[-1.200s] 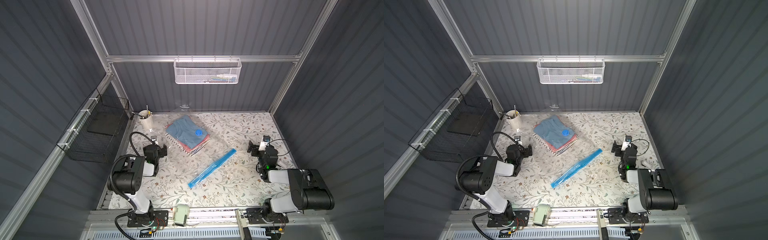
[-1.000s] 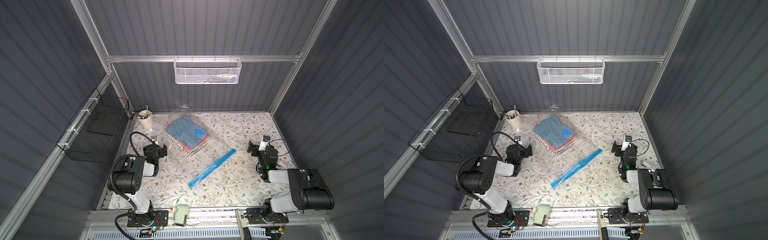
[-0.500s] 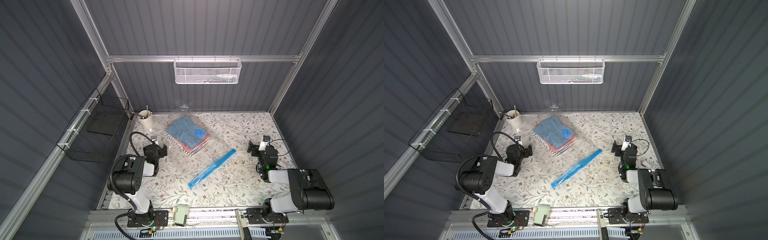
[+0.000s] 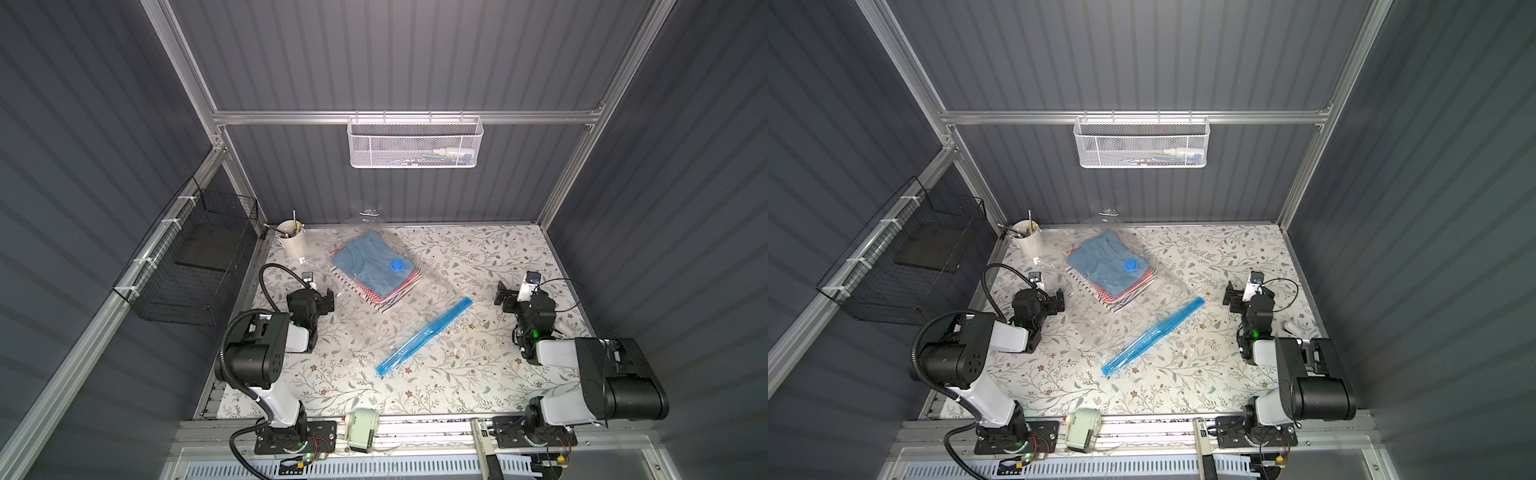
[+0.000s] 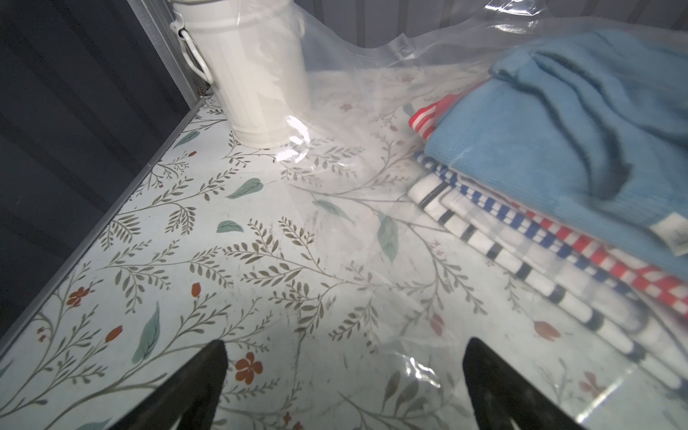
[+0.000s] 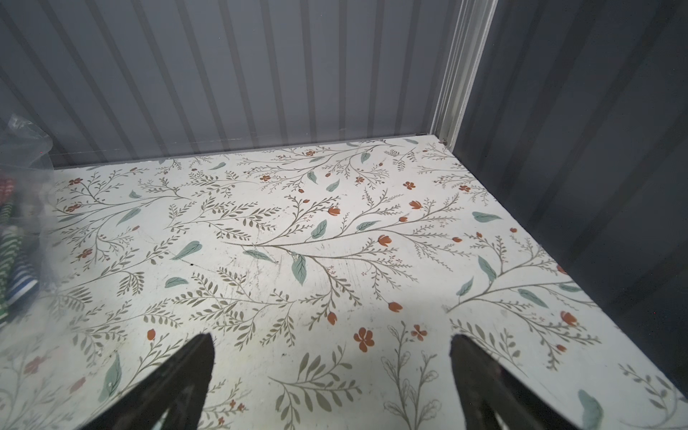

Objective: Take the tank top out of the vacuum bag
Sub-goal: Open the vacuum bag at the center of the board.

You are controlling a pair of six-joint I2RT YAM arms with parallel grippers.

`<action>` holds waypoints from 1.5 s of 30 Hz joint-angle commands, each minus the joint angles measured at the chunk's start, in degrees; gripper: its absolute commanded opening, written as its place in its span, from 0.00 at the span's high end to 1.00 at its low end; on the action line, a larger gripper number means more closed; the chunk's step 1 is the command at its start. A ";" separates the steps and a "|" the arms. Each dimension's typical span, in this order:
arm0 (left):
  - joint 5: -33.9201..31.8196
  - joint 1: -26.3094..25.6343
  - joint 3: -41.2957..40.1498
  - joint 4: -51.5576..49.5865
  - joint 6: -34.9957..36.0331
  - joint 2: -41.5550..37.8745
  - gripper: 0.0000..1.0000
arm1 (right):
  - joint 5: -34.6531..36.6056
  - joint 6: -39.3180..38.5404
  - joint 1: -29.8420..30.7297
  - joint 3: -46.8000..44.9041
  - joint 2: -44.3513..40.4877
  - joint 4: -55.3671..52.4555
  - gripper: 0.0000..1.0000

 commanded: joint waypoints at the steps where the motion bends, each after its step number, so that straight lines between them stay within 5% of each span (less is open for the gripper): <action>1: -0.01 -0.04 0.06 1.55 0.54 0.56 0.00 | 0.37 0.44 0.11 0.63 0.46 0.43 0.01; 14: -0.06 -0.19 -0.72 3.05 0.98 0.29 0.01 | 0.54 0.28 0.28 -0.31 0.22 1.68 0.01; 16: -2.07 -2.81 -1.97 2.80 3.71 -3.68 0.03 | 4.28 0.07 1.26 -4.05 -2.01 8.17 0.01; 19: -9.58 -9.92 1.76 -13.52 4.66 -15.63 0.03 | 8.48 0.96 2.06 -10.97 -14.21 10.50 0.01; 21: -9.74 -10.63 9.86 -32.52 -4.20 -21.42 0.05 | 9.14 5.14 2.14 -9.49 -25.95 -3.51 0.01; 23: -7.47 -11.22 18.46 -49.85 -11.49 -23.96 0.10 | 1.06 8.26 2.34 -1.14 -34.91 -29.51 0.01; 26: -0.89 -13.80 26.08 -65.42 -16.01 -26.10 0.15 | -3.22 10.99 5.34 8.56 -39.60 -51.38 0.01; 32: 0.01 -29.92 32.31 -82.66 -18.86 -30.14 0.24 | -11.68 21.03 10.08 14.48 -42.20 -70.45 0.01; 37: -4.84 -44.31 32.08 -86.61 -20.73 -30.90 0.25 | -14.97 29.44 12.85 9.20 -44.96 -73.04 0.01; 45: -19.81 -62.94 35.69 -86.97 -21.95 -18.62 0.26 | -17.38 33.29 13.30 5.69 -46.97 -76.56 0.01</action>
